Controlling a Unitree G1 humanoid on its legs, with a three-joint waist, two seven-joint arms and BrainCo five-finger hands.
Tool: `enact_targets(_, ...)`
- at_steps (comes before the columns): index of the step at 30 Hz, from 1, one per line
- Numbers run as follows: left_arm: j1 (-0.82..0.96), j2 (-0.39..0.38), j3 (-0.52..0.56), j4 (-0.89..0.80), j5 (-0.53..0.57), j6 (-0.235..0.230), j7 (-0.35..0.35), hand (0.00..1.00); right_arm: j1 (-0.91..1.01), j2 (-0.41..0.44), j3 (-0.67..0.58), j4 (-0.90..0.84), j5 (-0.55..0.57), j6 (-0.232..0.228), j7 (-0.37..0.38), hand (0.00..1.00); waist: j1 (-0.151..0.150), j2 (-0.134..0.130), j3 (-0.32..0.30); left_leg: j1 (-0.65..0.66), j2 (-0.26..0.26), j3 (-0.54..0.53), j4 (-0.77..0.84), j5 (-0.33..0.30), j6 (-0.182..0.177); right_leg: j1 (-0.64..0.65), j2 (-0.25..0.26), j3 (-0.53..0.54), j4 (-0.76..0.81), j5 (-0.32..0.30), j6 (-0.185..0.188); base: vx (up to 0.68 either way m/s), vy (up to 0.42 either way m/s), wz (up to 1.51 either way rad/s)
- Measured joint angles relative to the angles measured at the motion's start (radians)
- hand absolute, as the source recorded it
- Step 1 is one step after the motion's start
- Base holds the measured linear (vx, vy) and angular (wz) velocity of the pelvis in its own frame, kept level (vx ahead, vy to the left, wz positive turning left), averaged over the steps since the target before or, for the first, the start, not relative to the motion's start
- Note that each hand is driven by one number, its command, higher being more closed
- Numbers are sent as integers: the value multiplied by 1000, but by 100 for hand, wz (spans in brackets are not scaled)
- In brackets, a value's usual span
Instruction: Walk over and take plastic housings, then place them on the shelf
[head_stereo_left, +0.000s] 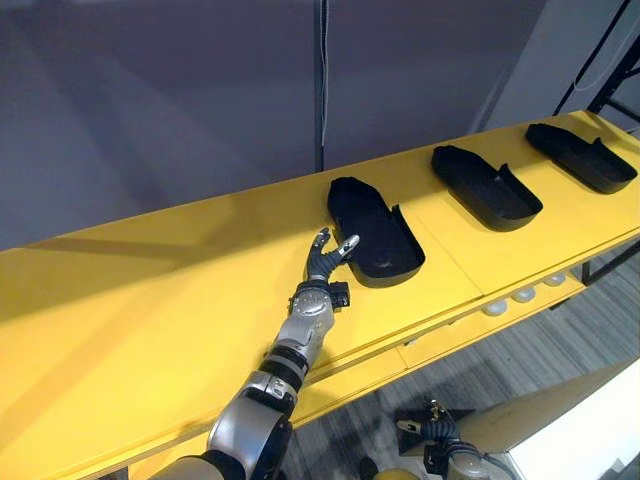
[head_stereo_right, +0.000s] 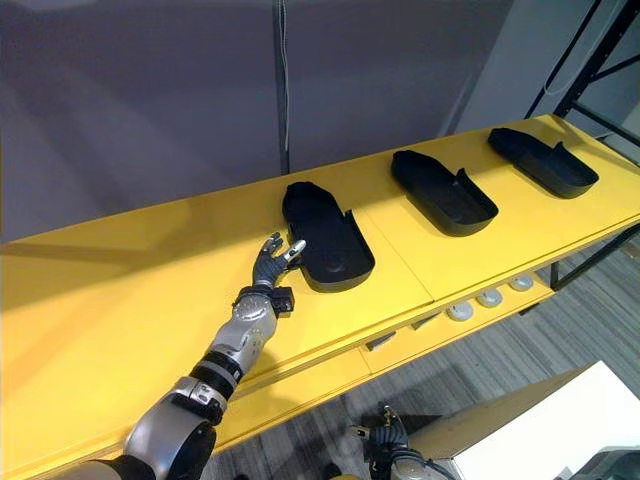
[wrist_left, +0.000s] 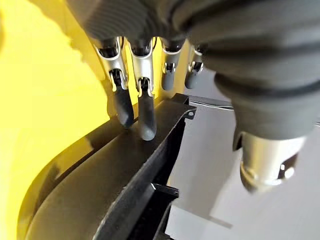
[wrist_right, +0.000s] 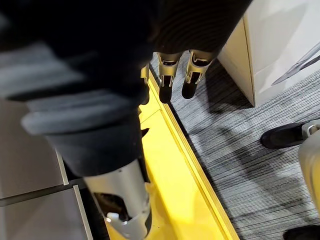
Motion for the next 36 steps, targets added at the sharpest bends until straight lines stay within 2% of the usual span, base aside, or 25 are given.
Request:
enact_targets(10,117,-2,-41,-328,12,-3,13,0,81,4,0,-40,0,0,-7,0,24,1,0,1,6,-9,0,0,0,-4,-3,-1,22,-8,4,-16,9,2)
enact_targets(13,128,1,-46,-423,86,-5,5,0,108,4,0,-46,0,0,-6,0,31,1,-1,0,4,-11,0,1,0,-6,-5,-2,27,-9,5,0,0,0)
enact_targets(17,140,15,-110,-528,232,-20,-67,0,123,4,0,-47,1,-2,4,0,34,1,-2,-4,2,-25,0,2,2,-5,-7,-16,28,-11,6,-12,14,9)
enact_targets(18,143,19,-134,-547,261,-23,-81,100,125,4,0,-47,1,-3,6,0,36,2,-3,-4,2,-25,0,2,2,-5,-7,-16,28,-11,7,-6,11,6)
enact_targets(24,167,29,-359,-599,419,-53,-214,100,123,4,2,-46,0,-7,32,0,47,4,-8,-7,2,-24,0,2,2,-9,-6,-13,28,-12,8,0,0,0)
enact_targets(28,168,29,-404,-584,500,-68,-253,100,117,1,2,-40,0,-12,34,0,44,12,-26,-23,2,-13,0,3,2,-36,-4,2,38,-13,9,-7,13,-10)
enact_targets(32,168,31,-450,-509,593,-68,-260,100,112,1,2,-36,0,-15,33,0,39,12,-31,-21,1,-4,0,4,4,-41,-3,10,43,-13,9,0,9,-5)
enact_targets(36,185,42,-457,-415,638,-65,-262,100,103,1,3,-36,0,-23,33,0,20,11,-31,-16,-4,1,0,6,6,-39,-2,11,42,-11,8,-23,26,-4)
